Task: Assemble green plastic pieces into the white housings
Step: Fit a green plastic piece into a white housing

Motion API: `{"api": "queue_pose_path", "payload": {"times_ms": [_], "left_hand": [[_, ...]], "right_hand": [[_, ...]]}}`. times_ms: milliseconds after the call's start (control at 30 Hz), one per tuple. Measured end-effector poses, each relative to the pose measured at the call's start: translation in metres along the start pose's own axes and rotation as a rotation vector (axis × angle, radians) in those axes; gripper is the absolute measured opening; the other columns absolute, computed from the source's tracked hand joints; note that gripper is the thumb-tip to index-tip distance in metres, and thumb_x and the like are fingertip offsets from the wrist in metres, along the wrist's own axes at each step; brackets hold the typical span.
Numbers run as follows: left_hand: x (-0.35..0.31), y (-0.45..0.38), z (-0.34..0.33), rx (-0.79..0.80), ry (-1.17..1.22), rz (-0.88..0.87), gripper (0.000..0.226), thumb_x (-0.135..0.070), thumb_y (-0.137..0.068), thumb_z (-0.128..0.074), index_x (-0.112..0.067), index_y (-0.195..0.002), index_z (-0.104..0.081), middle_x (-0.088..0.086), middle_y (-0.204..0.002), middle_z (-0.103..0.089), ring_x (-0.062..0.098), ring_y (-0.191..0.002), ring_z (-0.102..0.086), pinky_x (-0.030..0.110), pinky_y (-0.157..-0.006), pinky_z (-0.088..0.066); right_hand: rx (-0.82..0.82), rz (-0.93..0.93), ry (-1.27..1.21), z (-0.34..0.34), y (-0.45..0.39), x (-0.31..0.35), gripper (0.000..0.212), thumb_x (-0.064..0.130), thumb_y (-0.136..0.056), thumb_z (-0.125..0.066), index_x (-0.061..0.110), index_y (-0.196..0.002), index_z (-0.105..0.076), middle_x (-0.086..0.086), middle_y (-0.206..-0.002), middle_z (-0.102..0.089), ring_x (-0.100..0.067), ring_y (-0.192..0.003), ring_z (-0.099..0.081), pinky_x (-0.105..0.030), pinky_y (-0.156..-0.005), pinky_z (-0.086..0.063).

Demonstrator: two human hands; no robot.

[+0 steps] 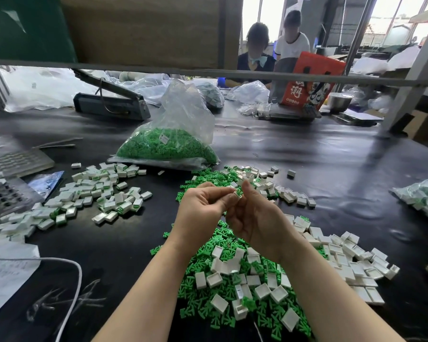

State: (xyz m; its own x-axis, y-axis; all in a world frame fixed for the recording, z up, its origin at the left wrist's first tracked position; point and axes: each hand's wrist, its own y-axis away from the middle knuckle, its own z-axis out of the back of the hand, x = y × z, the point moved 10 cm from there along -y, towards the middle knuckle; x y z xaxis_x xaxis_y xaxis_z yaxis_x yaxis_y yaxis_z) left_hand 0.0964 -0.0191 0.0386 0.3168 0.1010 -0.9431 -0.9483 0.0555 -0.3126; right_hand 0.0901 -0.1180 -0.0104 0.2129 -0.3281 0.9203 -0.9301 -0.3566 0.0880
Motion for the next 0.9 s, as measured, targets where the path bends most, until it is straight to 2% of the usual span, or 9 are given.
{"api": "queue_pose_path", "payload": {"times_ms": [267, 367, 467, 567, 600, 700, 767, 833, 900], "left_hand": [[0.000, 0.001, -0.001, 0.001, 0.030, -0.006, 0.011, -0.006, -0.084, -0.072, -0.012, -0.092, -0.078, -0.005, -0.078, -0.064, 0.017, -0.088, -0.064, 0.028, -0.087, -0.052], [-0.003, 0.001, -0.001, 0.004, 0.042, -0.017, 0.012, -0.005, -0.084, -0.072, -0.016, -0.086, -0.077, 0.001, -0.081, -0.070, 0.013, -0.080, -0.068, 0.022, -0.076, -0.054], [0.000, 0.003, -0.005, 0.031, 0.081, 0.008, 0.016, -0.006, -0.086, -0.069, -0.019, -0.079, -0.074, 0.000, -0.073, -0.073, 0.009, -0.069, -0.068, 0.018, -0.064, -0.054], [0.003, 0.003, -0.006, 0.026, 0.104, 0.035, 0.010, -0.013, -0.082, -0.067, -0.018, -0.074, -0.072, -0.001, -0.064, -0.068, 0.010, -0.061, -0.062, 0.024, -0.060, -0.053], [0.004, 0.003, -0.007, 0.024, 0.109, 0.046, 0.006, -0.017, -0.078, -0.065, -0.016, -0.075, -0.071, 0.002, -0.064, -0.067, 0.014, -0.061, -0.060, 0.029, -0.060, -0.052], [0.006, 0.003, -0.010, 0.034, 0.125, 0.058, 0.016, -0.019, -0.070, -0.060, -0.007, -0.078, -0.067, 0.019, -0.064, -0.061, 0.025, -0.059, -0.056, 0.041, -0.060, -0.049], [0.004, 0.003, -0.011, 0.047, 0.115, 0.044, 0.018, -0.017, -0.069, -0.059, -0.003, -0.079, -0.065, 0.031, -0.065, -0.060, 0.028, -0.056, -0.056, 0.041, -0.058, -0.049], [0.003, 0.003, -0.011, 0.053, 0.110, 0.035, 0.016, -0.015, -0.068, -0.059, -0.002, -0.076, -0.063, 0.038, -0.068, -0.056, 0.029, -0.054, -0.056, 0.036, -0.054, -0.050], [0.004, 0.003, -0.012, 0.053, 0.136, 0.039, 0.013, -0.011, -0.068, -0.058, 0.000, -0.073, -0.061, 0.039, -0.063, -0.051, 0.027, -0.050, -0.055, 0.032, -0.050, -0.048]], "right_hand": [[0.020, 0.022, -0.072, -0.004, -0.001, 0.001, 0.036, 0.047, -0.090, -0.052, 0.017, -0.077, -0.067, 0.000, -0.070, -0.057, -0.009, -0.056, -0.050, -0.017, -0.051, -0.040], [0.037, 0.012, -0.066, -0.004, -0.002, 0.000, 0.040, 0.049, -0.092, -0.048, 0.013, -0.084, -0.063, -0.001, -0.071, -0.055, -0.010, -0.056, -0.050, -0.018, -0.050, -0.041], [0.060, 0.029, -0.028, -0.005, -0.002, 0.001, 0.042, 0.049, -0.092, -0.046, 0.009, -0.093, -0.061, 0.000, -0.070, -0.056, -0.009, -0.056, -0.051, -0.018, -0.050, -0.042], [0.066, 0.049, 0.095, -0.007, -0.002, 0.003, 0.050, 0.053, -0.090, -0.048, 0.006, -0.100, -0.059, -0.001, -0.068, -0.055, -0.009, -0.057, -0.050, -0.022, -0.053, -0.033], [0.054, 0.059, 0.147, -0.006, -0.002, 0.004, 0.055, 0.055, -0.089, -0.050, 0.003, -0.104, -0.058, -0.002, -0.070, -0.054, -0.010, -0.059, -0.049, -0.025, -0.057, -0.030], [0.009, 0.088, 0.224, 0.000, -0.002, 0.008, 0.062, 0.052, -0.087, -0.054, -0.005, -0.113, -0.061, -0.013, -0.083, -0.053, -0.017, -0.072, -0.049, -0.031, -0.068, -0.029], [0.024, 0.111, 0.245, -0.001, 0.000, 0.010, 0.048, 0.048, -0.086, -0.056, 0.009, -0.112, -0.069, -0.015, -0.092, -0.051, -0.021, -0.079, -0.048, -0.033, -0.072, -0.029], [0.050, 0.119, 0.262, -0.004, 0.002, 0.012, 0.035, 0.045, -0.087, -0.057, 0.020, -0.105, -0.074, -0.013, -0.093, -0.050, -0.018, -0.077, -0.050, -0.032, -0.071, -0.030], [0.047, 0.124, 0.281, -0.003, 0.002, 0.012, 0.039, 0.044, -0.087, -0.057, 0.013, -0.105, -0.071, -0.011, -0.088, -0.052, -0.016, -0.074, -0.049, -0.030, -0.068, -0.030]]}}
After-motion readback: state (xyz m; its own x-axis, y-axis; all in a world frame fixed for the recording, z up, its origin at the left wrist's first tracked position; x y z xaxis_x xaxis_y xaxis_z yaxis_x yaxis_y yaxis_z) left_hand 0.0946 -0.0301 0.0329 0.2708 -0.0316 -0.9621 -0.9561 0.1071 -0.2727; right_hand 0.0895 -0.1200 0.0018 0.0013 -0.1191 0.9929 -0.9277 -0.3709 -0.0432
